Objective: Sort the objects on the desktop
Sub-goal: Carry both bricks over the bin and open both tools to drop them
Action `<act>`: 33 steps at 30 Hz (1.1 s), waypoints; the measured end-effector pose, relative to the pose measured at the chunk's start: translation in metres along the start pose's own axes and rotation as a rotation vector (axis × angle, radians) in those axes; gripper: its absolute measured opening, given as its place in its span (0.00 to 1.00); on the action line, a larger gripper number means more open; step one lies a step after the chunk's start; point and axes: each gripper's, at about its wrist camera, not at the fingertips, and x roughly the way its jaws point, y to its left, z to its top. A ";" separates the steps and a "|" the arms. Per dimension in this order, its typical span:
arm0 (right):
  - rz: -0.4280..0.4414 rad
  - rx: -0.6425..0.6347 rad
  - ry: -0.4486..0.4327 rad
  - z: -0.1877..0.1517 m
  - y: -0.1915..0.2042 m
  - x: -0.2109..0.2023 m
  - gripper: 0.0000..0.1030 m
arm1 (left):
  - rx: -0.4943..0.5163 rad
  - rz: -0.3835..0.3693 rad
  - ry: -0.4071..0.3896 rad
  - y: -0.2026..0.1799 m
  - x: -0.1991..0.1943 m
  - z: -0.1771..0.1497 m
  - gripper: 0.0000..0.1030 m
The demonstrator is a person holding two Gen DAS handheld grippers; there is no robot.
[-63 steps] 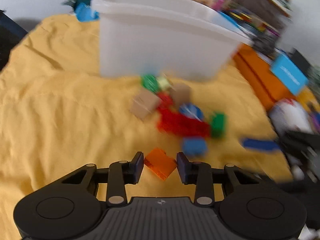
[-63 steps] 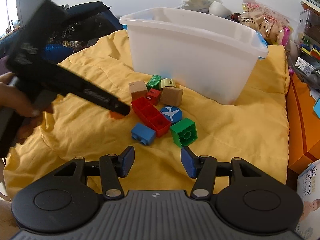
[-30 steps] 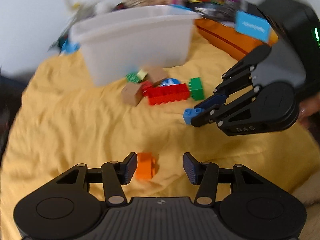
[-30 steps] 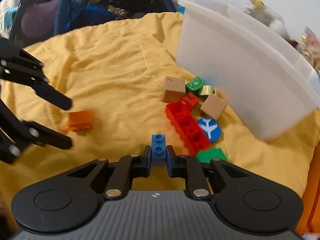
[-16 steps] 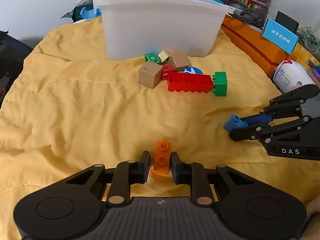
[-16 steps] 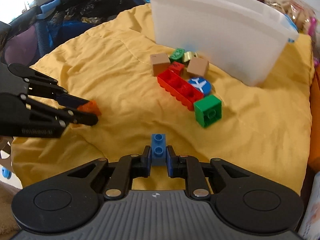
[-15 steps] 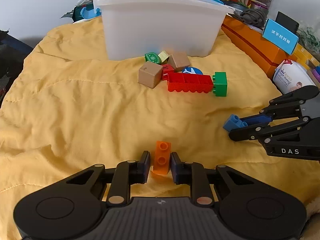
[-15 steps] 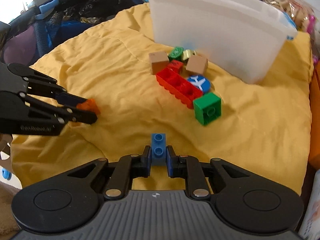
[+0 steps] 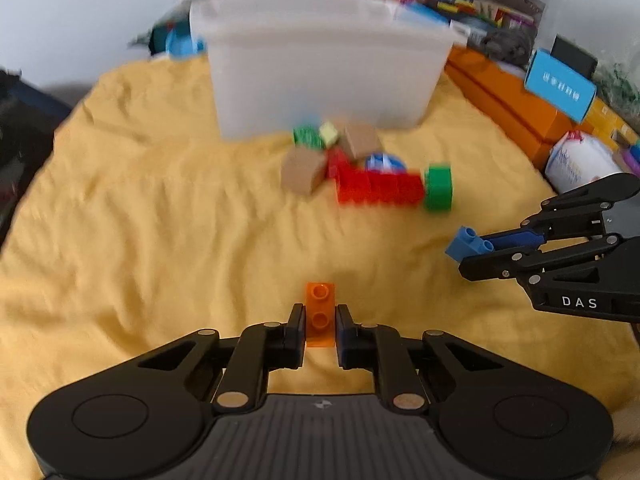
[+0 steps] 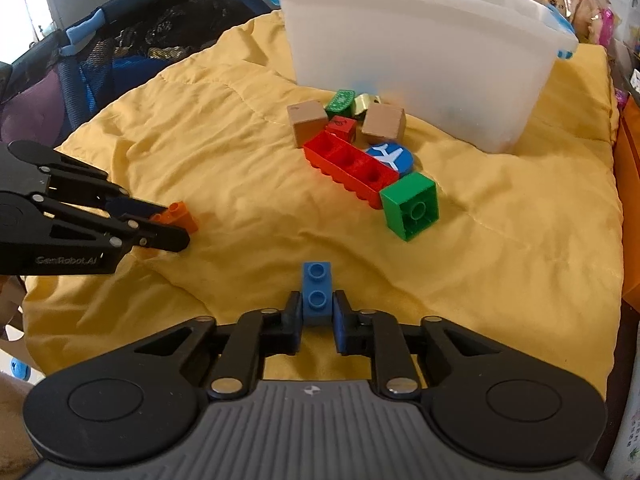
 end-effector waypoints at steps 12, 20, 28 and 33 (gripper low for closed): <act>-0.117 -0.022 -0.322 0.108 -0.041 -0.064 0.17 | 0.083 0.032 -0.325 0.004 -0.056 0.162 0.17; -0.141 0.123 -0.372 0.204 -0.094 -0.047 0.17 | 0.095 0.086 -0.288 0.011 0.003 0.244 0.17; -0.209 0.205 -0.170 0.212 -0.123 0.012 0.24 | 0.040 0.093 -0.136 0.032 0.064 0.234 0.40; -0.218 0.207 -0.151 0.201 -0.122 0.013 0.39 | 0.072 0.141 -0.211 0.029 0.041 0.230 0.59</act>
